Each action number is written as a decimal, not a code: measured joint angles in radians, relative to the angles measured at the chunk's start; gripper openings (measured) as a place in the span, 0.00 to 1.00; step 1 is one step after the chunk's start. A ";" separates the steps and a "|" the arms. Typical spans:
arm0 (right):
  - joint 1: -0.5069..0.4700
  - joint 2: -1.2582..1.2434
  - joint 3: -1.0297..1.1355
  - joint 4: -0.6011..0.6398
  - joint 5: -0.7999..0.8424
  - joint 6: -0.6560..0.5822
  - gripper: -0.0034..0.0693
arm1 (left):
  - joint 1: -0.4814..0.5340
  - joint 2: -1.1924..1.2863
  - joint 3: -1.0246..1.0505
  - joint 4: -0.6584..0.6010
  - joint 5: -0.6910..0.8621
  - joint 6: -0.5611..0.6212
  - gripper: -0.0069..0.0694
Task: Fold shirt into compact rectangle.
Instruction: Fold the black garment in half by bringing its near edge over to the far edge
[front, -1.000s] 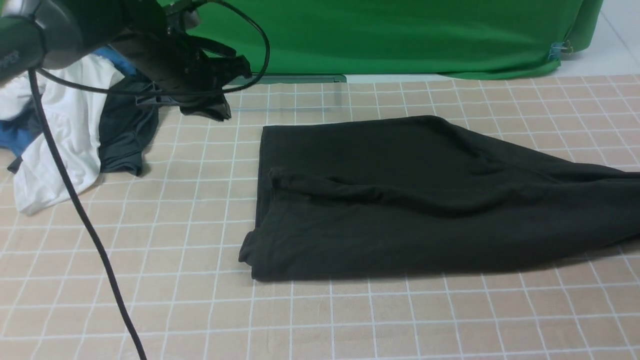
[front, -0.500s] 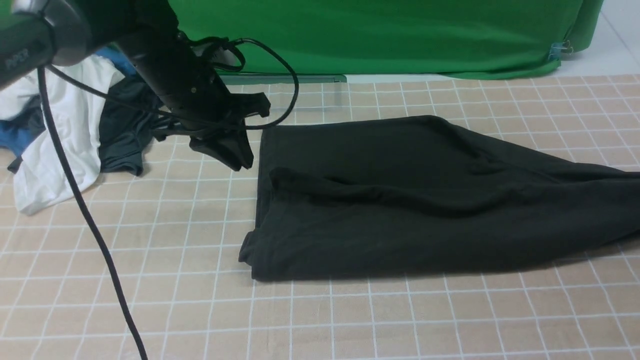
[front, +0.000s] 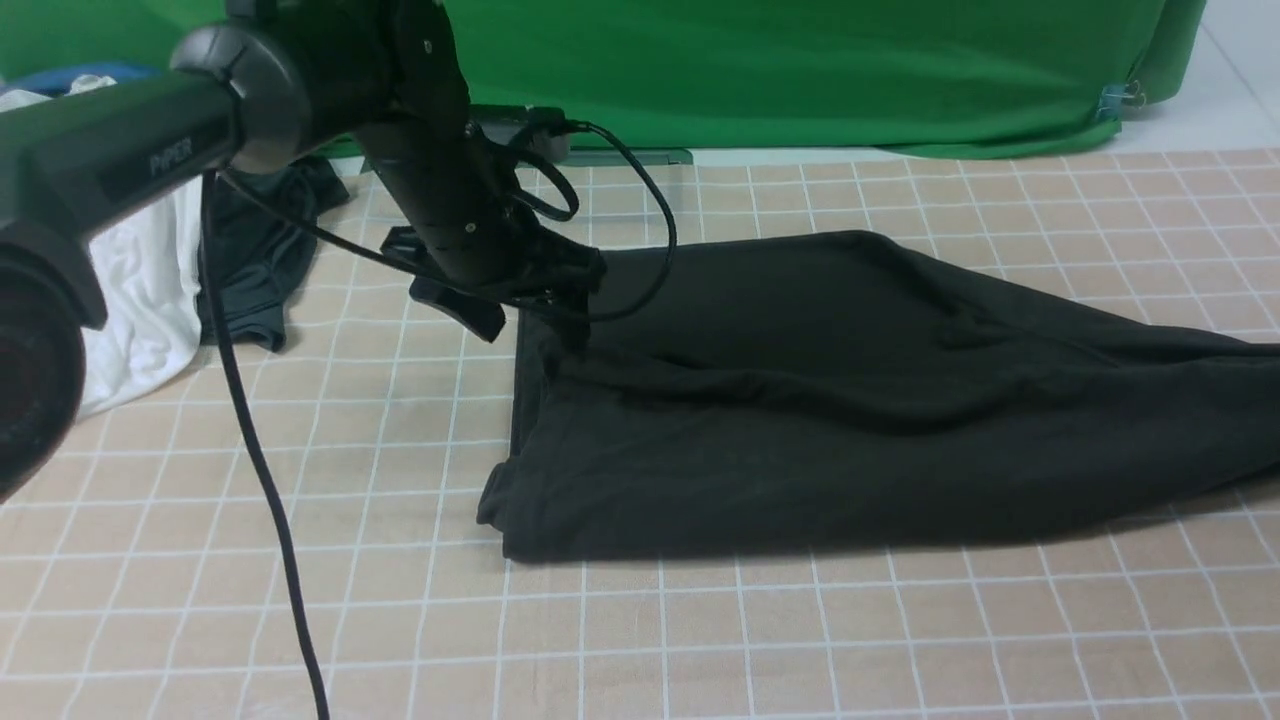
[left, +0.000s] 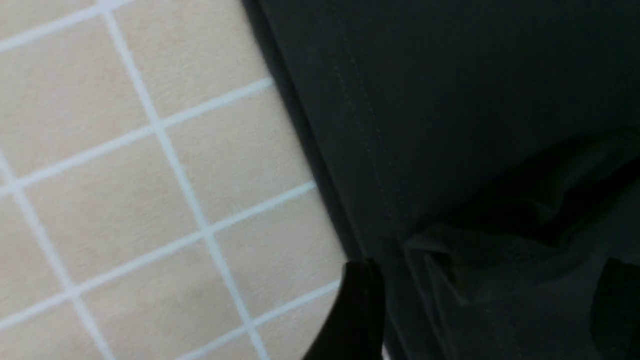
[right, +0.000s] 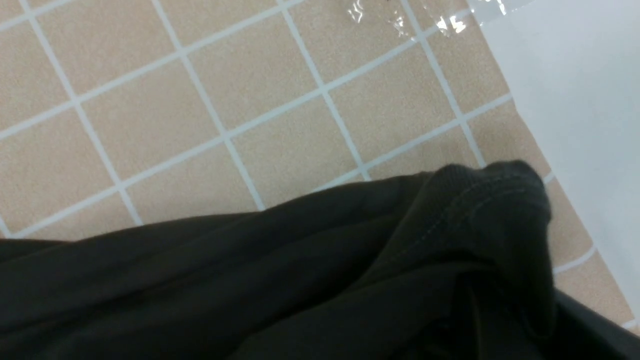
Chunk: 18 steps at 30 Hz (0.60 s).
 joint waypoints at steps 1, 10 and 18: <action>0.000 0.000 0.000 0.000 0.000 0.000 0.16 | 0.000 0.001 0.000 -0.004 0.000 0.004 0.82; 0.000 0.000 0.000 0.000 0.000 0.000 0.17 | -0.001 0.046 0.000 -0.036 -0.008 0.140 0.75; 0.000 0.000 0.000 0.000 0.000 0.000 0.18 | -0.001 0.097 0.001 -0.066 -0.041 0.195 0.69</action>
